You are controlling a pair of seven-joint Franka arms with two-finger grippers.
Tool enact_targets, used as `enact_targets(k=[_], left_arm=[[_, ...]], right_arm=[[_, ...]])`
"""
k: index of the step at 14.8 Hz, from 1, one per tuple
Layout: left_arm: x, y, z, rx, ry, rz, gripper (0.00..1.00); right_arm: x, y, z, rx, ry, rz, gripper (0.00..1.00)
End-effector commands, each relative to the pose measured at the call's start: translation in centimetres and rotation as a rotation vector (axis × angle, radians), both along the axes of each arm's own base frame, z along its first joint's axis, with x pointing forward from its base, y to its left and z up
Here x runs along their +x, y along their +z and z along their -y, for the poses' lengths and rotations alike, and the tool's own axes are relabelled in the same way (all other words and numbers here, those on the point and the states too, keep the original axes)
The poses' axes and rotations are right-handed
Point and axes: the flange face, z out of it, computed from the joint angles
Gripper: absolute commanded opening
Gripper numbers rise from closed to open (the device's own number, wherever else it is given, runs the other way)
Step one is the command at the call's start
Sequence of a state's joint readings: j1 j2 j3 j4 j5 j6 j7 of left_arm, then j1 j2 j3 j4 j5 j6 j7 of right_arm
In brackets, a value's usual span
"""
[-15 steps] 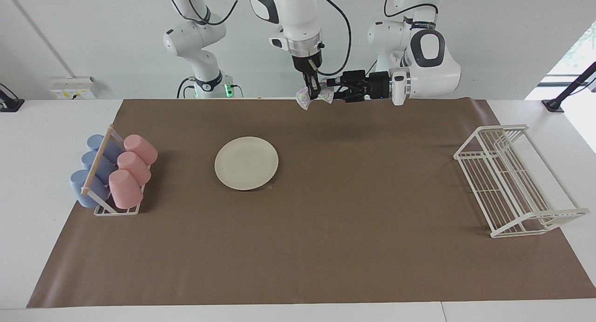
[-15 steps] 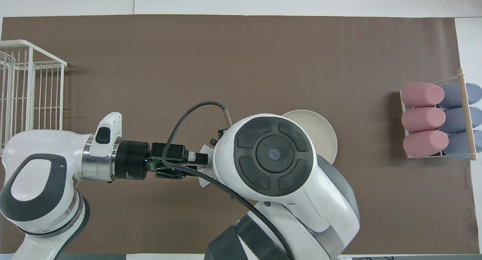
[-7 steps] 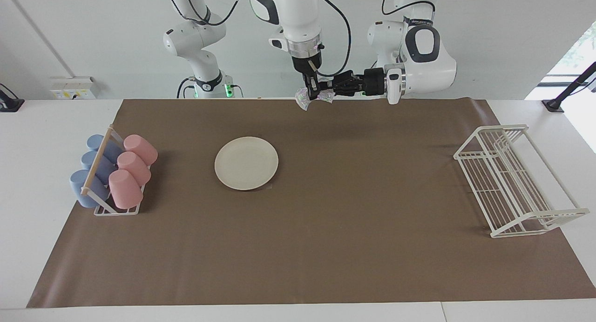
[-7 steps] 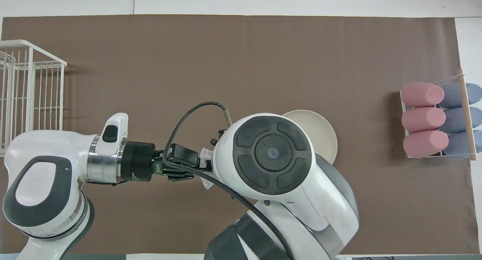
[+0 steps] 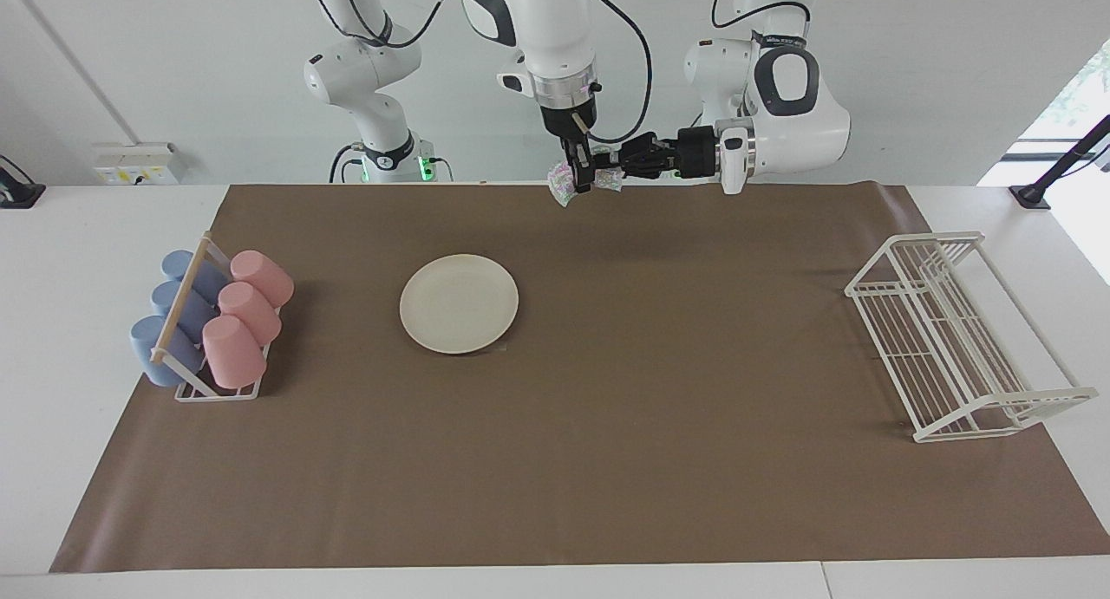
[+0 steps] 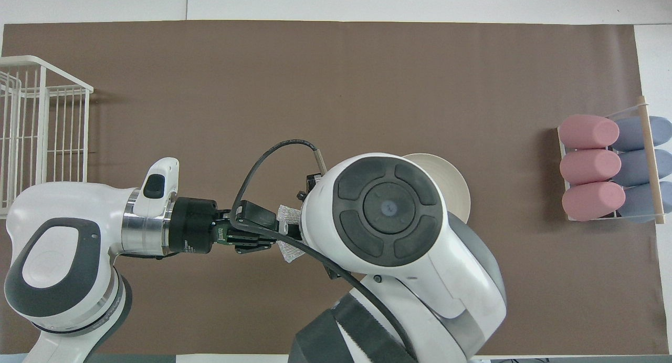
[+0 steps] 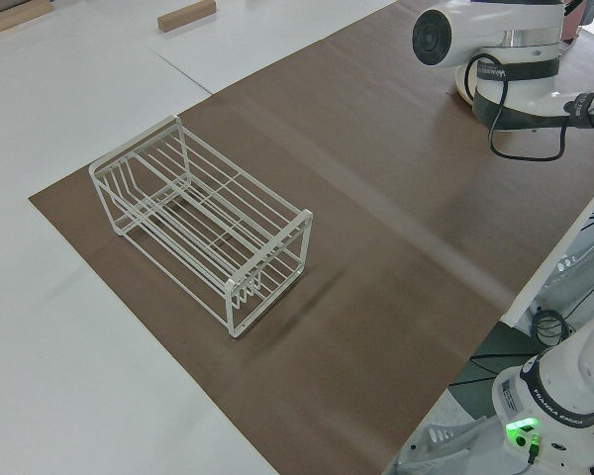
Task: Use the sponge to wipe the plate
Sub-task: 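Grasp the cloth with the left gripper while the right gripper releases, then carry the cloth to the rack while the right gripper returns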
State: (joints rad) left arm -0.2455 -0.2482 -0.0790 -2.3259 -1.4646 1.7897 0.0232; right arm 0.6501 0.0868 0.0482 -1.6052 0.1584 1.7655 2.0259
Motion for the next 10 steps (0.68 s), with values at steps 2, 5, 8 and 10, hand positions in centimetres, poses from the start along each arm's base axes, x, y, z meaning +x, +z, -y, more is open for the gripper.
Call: enact_targets(k=[2, 5, 8, 10], left_arm=[[-0.3, 0.2, -0.2, 0.012, 0.018, -0.006, 0.00], [-0.2, -0.3, -0.8, 0.066, 0.005, 0.000, 0.00], [0.4, -1.4, -3.6, 0.241, -0.016, 0.017, 0.00], [1.4, -1.5, -6.6, 0.349, -0.007, 0.030, 0.00]], right_arm=[[-0.6, 0.2, 1.6, -0.025, 0.204, 0.032, 1.00], [0.4, 0.5, 6.7, -0.028, 0.474, 0.049, 1.00], [3.1, 0.8, 12.6, -0.019, 0.694, 0.059, 1.00], [4.7, 1.1, 16.7, -0.010, 0.777, 0.074, 1.00]])
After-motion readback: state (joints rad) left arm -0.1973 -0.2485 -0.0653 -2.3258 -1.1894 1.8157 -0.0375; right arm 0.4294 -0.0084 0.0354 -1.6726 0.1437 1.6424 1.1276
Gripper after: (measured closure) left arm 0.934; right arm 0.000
